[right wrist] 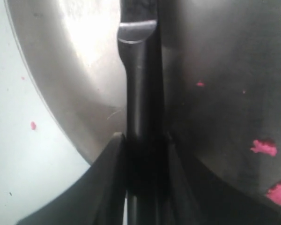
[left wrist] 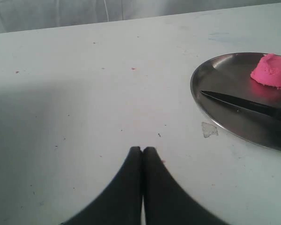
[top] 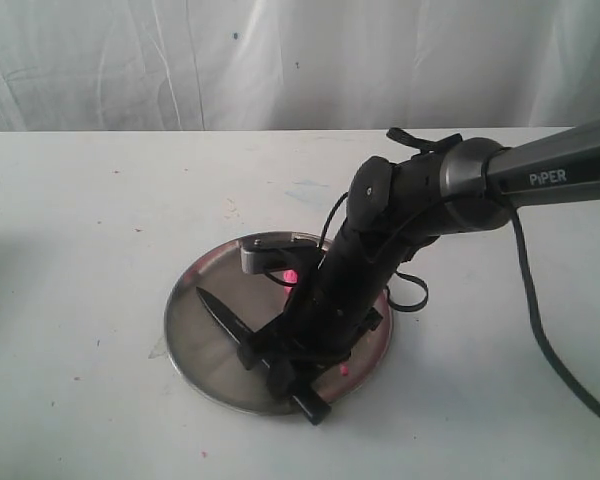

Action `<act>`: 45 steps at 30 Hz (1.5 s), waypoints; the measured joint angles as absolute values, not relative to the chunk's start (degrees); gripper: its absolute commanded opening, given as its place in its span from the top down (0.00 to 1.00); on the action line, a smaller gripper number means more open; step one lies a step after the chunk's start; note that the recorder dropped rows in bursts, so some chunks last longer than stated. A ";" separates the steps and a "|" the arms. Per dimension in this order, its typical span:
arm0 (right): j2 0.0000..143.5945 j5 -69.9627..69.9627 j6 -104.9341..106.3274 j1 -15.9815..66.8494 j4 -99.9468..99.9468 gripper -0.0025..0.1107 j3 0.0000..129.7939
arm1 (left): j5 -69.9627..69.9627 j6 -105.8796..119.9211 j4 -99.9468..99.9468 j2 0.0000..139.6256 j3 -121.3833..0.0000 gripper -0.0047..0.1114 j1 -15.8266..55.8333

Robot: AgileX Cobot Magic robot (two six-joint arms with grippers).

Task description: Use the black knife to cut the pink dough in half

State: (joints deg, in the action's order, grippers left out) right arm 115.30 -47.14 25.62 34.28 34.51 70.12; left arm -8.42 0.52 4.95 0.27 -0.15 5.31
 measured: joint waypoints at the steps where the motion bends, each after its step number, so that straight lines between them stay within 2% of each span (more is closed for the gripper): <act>1: 115.30 -46.53 25.62 34.28 34.37 0.97 70.12 | -8.42 0.52 4.95 0.27 -0.15 0.96 5.31; 9: 111.26 -43.23 25.07 34.28 26.95 0.98 70.12 | -8.42 0.52 4.95 0.27 -0.15 0.96 5.31; 25: 101.28 -48.03 8.90 37.10 -8.44 0.98 70.12 | -8.42 0.52 4.95 0.27 -0.15 0.96 5.31; 36: 100.65 -55.21 -2.23 41.60 -27.24 0.98 70.12 | -8.42 0.52 4.95 0.27 -0.15 0.96 5.31; 45: 100.65 -54.49 -7.37 42.82 -34.35 0.98 70.12 | -8.42 0.52 4.95 0.27 -0.15 0.96 5.31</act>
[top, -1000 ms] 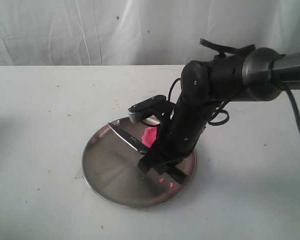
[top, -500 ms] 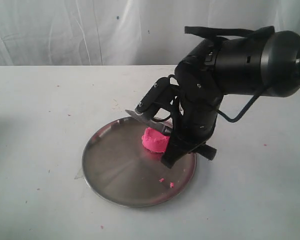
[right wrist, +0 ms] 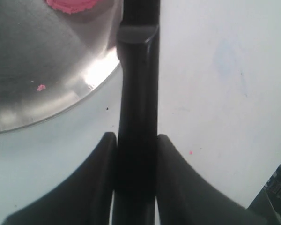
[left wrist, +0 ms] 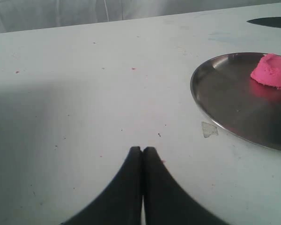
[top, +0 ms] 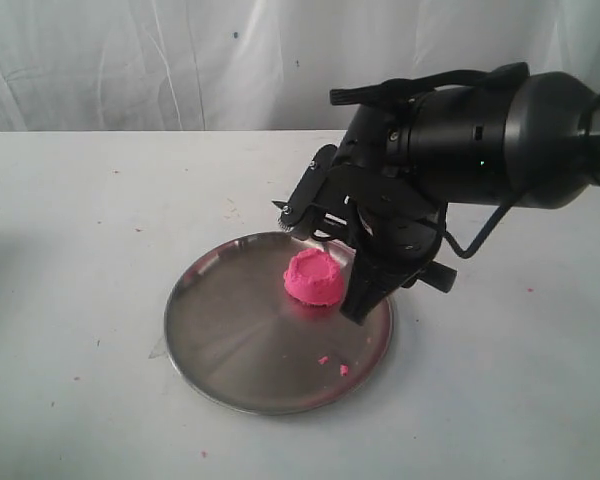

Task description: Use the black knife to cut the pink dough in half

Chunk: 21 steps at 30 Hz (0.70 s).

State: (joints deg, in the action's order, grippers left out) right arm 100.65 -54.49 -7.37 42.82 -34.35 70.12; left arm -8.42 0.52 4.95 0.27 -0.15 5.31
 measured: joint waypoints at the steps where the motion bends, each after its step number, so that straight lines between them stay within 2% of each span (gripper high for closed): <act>1: 100.65 -54.13 -7.50 42.82 -34.64 0.98 70.12 | -8.42 0.52 4.95 0.27 -0.15 0.96 5.31; 21: 101.26 -52.84 -9.85 42.82 -36.29 0.98 69.99 | -7.30 -0.57 6.24 0.27 -0.15 0.96 5.31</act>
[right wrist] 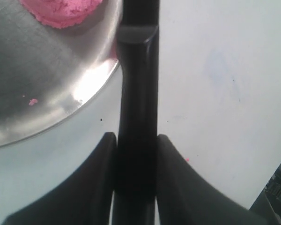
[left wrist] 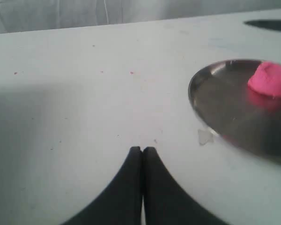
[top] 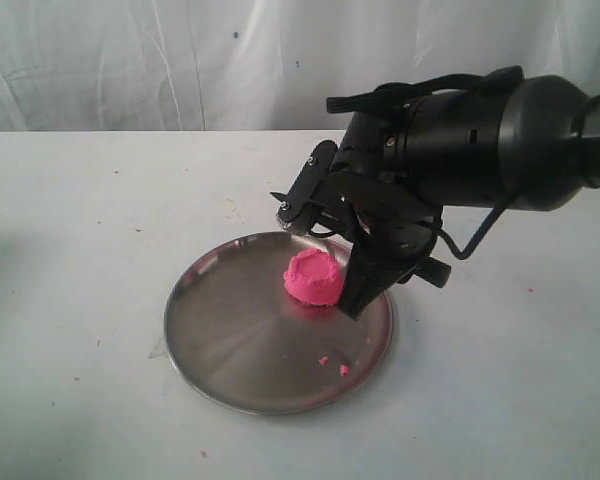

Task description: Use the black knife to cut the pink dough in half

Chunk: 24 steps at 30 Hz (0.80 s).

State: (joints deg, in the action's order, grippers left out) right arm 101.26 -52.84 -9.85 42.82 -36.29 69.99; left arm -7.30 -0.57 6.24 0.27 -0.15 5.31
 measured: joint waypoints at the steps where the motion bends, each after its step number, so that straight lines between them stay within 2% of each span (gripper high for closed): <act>1: 101.77 -52.84 -9.85 42.82 -36.29 0.98 69.84 | -5.85 -2.13 8.23 0.27 -0.15 0.96 5.31; 7: 104.43 -52.76 -9.62 42.82 -36.91 0.98 69.53 | 7.08 -16.67 20.04 0.27 -0.15 0.96 5.31; 11: 105.55 -52.40 -9.61 42.82 -37.97 0.98 69.53 | 9.60 -26.34 21.18 0.27 -0.15 0.96 5.31; 18: 106.66 -52.05 -9.51 42.90 -39.31 0.98 69.53 | -2.78 -30.37 14.70 1.86 -7.66 0.96 5.31; 24: 106.66 -52.17 -10.25 44.62 -42.48 0.98 69.53 | -12.39 -17.66 18.88 15.47 -18.58 0.96 5.31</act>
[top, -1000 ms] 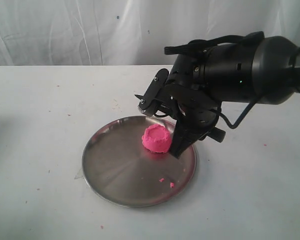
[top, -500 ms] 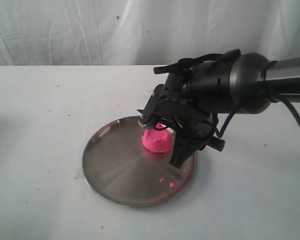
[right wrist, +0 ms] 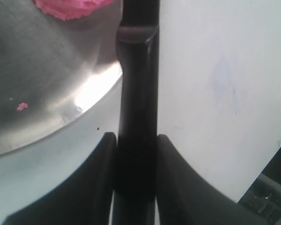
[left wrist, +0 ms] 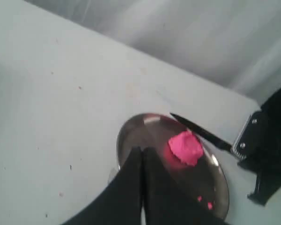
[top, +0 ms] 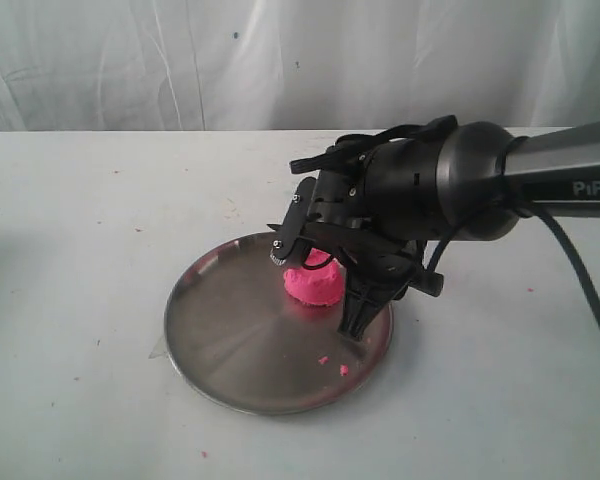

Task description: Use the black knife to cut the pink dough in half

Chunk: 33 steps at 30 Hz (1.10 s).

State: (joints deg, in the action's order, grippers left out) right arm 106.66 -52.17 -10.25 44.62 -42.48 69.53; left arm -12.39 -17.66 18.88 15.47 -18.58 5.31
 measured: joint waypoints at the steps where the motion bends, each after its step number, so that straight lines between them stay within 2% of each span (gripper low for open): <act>1: 106.80 -52.17 -10.34 44.88 -42.76 0.98 69.53 | -13.96 -14.12 21.78 18.89 -19.92 0.96 5.31; 8: 108.21 -53.22 -12.33 45.77 -45.65 0.98 69.53 | -23.84 26.38 47.30 45.66 -33.72 0.96 5.31; 16: 108.36 -53.74 -14.99 46.01 -46.60 0.98 68.95 | -24.12 36.24 50.83 72.03 -46.34 0.96 5.31; 23: 108.36 -52.89 -21.13 47.86 -51.92 0.98 64.61 | -20.96 38.68 51.70 81.28 -53.37 0.96 5.31; 33: 108.36 -52.68 -31.39 50.65 -61.99 0.98 62.10 | -25.79 47.52 58.40 87.75 -59.08 0.96 5.31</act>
